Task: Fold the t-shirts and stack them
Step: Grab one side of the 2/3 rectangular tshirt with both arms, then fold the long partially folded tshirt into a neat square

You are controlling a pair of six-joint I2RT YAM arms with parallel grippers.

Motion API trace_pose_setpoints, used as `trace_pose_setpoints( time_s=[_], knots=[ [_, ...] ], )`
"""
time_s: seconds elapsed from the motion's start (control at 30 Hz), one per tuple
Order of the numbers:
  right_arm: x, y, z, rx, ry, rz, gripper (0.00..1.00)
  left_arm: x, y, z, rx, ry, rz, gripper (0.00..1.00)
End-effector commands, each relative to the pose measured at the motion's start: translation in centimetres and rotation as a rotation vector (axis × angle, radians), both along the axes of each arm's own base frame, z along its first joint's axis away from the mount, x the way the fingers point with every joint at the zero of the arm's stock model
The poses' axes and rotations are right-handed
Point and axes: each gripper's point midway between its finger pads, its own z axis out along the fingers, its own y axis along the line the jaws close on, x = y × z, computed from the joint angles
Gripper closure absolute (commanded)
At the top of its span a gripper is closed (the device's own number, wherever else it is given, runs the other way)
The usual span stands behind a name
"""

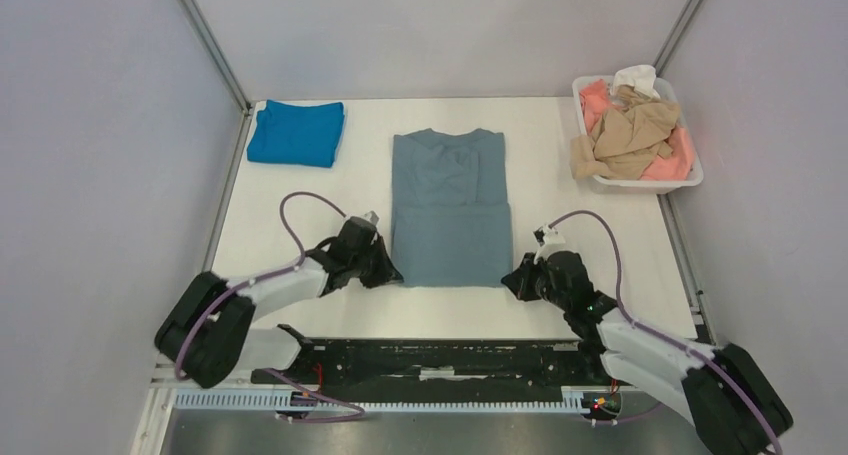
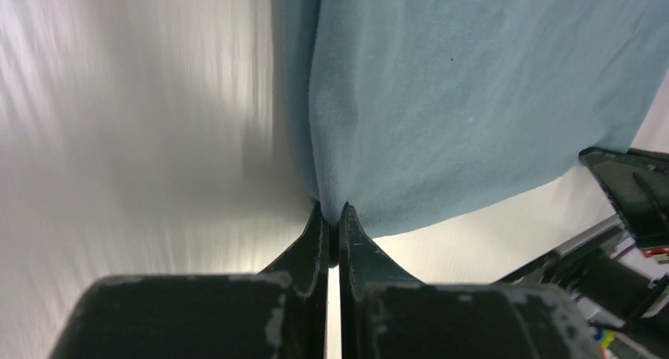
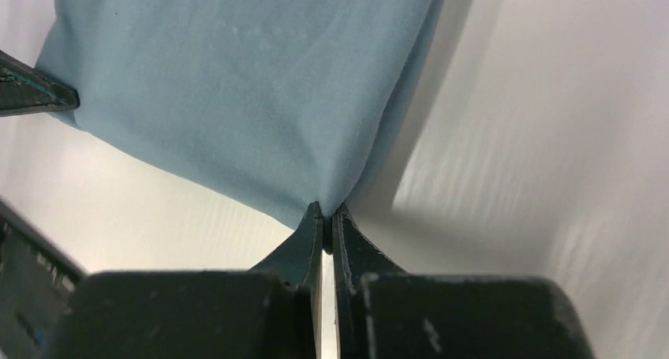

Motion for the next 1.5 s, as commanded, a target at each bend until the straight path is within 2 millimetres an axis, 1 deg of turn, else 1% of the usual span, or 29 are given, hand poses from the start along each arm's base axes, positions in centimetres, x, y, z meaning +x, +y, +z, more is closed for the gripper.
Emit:
trace_pose_setpoints(
  time_s=[0.0,0.07,0.1,0.13,0.2,0.23,0.27,0.3,0.37,0.43,0.53,0.57,0.6,0.63,0.7,0.77,0.83,0.87,0.93,0.97,1.0,1.07,1.1,1.2,1.33,1.47],
  knots=[
    [-6.3,-0.2,-2.4,-0.023,0.129,0.064,1.0,-6.4,2.0,-0.9,0.061,0.037,0.03,0.98],
    [-8.1,0.8,-1.9,0.041,0.138,0.112,1.0,-8.5,1.4,-0.1,-0.002,0.015,0.003,0.98],
    [-8.9,1.1,-2.2,0.066,0.144,0.132,1.0,-9.5,1.0,0.2,-0.031,0.011,-0.022,0.98],
    [-9.1,1.5,-1.6,0.105,0.129,0.14,1.0,-10.0,0.9,0.6,-0.061,0.004,-0.024,0.98],
    [-8.4,2.3,0.2,0.167,0.06,0.144,1.0,-10.4,0.8,1.6,-0.111,-0.026,-0.021,0.98],
    [-7.8,2.6,1.5,0.19,0.016,0.142,1.0,-10.2,0.8,2.2,-0.131,-0.05,-0.012,0.98],
    [-7.2,2.6,2.3,0.196,-0.018,0.134,1.0,-9.9,0.8,3.0,-0.142,-0.077,-0.012,0.98],
    [-6.4,2.8,4.4,0.204,-0.072,0.128,1.0,-9.3,0.8,4.1,-0.141,-0.119,-0.005,0.98],
    [-5.0,2.8,7.0,0.175,-0.138,0.112,1.0,-7.8,1.2,6.4,-0.115,-0.198,0.02,0.98],
    [-3.6,2.7,8.6,0.121,-0.172,0.087,1.0,-6.6,1.7,8.0,-0.078,-0.24,0.062,0.98],
    [-1.6,2.6,10.9,0.069,-0.21,0.038,1.0,-4.9,1.8,10.0,-0.028,-0.277,0.098,0.98],
    [-1.0,2.6,11.3,0.05,-0.213,0.025,1.0,-4.1,1.8,10.8,-0.007,-0.295,0.11,0.98],
    [-0.3,2.6,12.2,0.039,-0.227,0.005,1.0,-3.3,1.9,11.5,0.018,-0.308,0.126,0.98],
    [0.3,2.7,12.7,0.025,-0.236,-0.007,1.0,-2.5,2.5,11.7,0.064,-0.311,0.163,0.98],
    [1.6,3.0,14.4,0.014,-0.266,-0.033,1.0,-0.7,3.1,12.7,0.106,-0.326,0.213,0.98],
    [3.0,3.3,15.5,-0.01,-0.287,-0.049,1.0,1.2,2.8,13.5,0.094,-0.331,0.224,0.98],
    [4.5,3.7,16.8,-0.019,-0.311,-0.055,1.0,3.1,3.2,13.9,0.088,-0.321,0.259,0.98],
    [5.4,3.6,17.1,-0.022,-0.314,-0.066,1.0,4.0,3.3,14.3,0.08,-0.32,0.26,0.98],
    [7.4,3.8,18.2,-0.001,-0.332,-0.061,1.0,6.0,4.0,15.0,0.076,-0.331,0.297,0.98],
    [8.5,4.0,18.7,0.02,-0.336,-0.053,0.94,7.0,4.2,15.6,0.072,-0.346,0.315,0.98],
    [9.3,4.2,19.1,0.037,-0.341,-0.038,1.0,7.8,4.2,16.0,0.063,-0.356,0.321,0.98],
    [11.0,4.7,20.0,0.061,-0.349,-0.011,1.0,9.7,4.3,17.0,0.057,-0.376,0.329,0.98],
    [11.9,4.8,20.0,0.059,-0.346,-0.004,1.0,10.5,4.4,17.3,0.058,-0.382,0.327,0.98],
    [14.4,5.1,20.3,0.062,-0.342,0.008,1.0,13.2,5.1,17.5,0.082,-0.375,0.341,0.98],
    [17.5,5.1,20.6,0.079,-0.343,0.01,1.0,16.6,5.4,17.6,0.06,-0.369,0.345,0.98],
    [20.5,5.1,20.0,0.082,-0.325,0.005,1.0,20.0,5.6,16.9,0.075,-0.345,0.341,0.98]
  ],
)
